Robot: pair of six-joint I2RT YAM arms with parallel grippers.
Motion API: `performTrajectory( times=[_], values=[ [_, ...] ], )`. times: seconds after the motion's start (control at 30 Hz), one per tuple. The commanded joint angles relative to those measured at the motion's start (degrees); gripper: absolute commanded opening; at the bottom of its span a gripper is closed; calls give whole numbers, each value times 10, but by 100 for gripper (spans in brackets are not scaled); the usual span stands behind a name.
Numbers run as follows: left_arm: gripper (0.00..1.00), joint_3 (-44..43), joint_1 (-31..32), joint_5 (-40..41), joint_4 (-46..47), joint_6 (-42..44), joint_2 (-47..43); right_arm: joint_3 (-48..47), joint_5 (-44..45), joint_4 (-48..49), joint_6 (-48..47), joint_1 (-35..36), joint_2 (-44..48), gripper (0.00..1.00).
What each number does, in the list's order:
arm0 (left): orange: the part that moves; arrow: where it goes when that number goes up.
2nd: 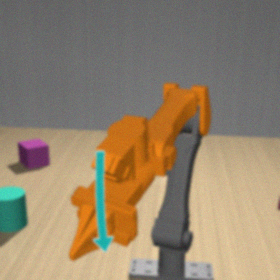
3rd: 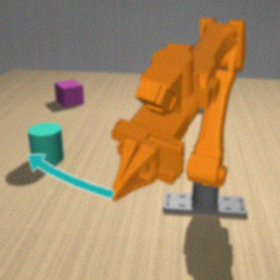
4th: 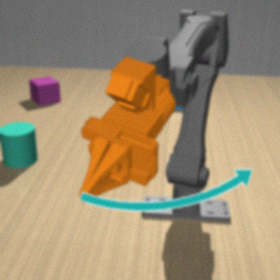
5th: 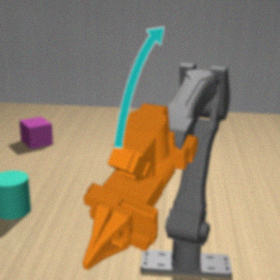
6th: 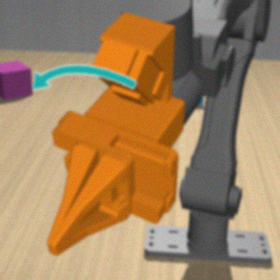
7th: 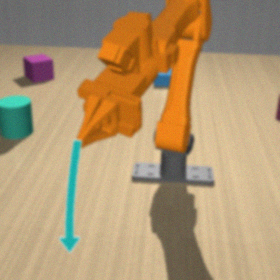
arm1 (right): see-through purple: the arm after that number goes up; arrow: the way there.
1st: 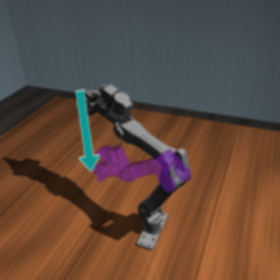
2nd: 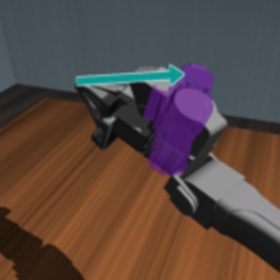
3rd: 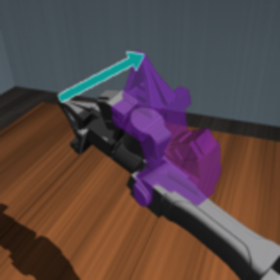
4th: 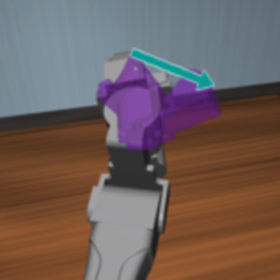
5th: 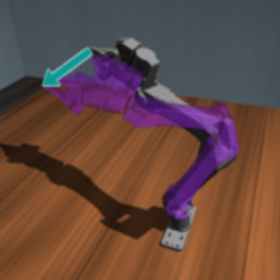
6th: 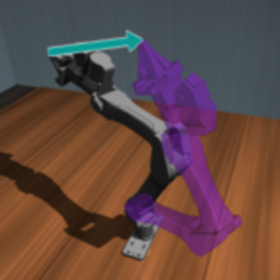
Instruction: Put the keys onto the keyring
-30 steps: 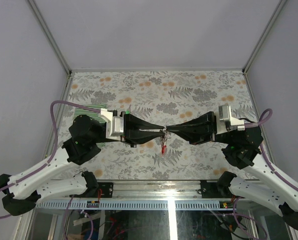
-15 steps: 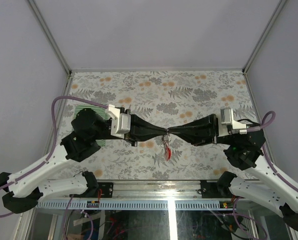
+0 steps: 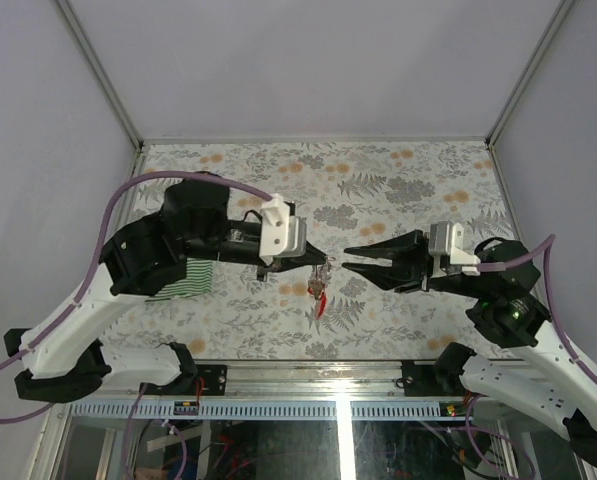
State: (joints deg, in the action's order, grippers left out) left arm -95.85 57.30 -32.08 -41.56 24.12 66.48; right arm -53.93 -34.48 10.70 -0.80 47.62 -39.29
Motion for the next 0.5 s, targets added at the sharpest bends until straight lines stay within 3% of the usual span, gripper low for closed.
performTrajectory(
  times=[0.0, 0.27, 0.47],
  values=[
    [0, -75, 2, 53, -181, 60, 53, -25, 32, -61, -38, 1, -5, 32],
    [0, -184, 3, 106, -333, 81, 145, 11, 10, -52, -32, 1, -18, 34],
    [0, -212, 8, 115, -350, 98, 163, 28, -26, -24, -12, 1, -49, 37]
  ],
)
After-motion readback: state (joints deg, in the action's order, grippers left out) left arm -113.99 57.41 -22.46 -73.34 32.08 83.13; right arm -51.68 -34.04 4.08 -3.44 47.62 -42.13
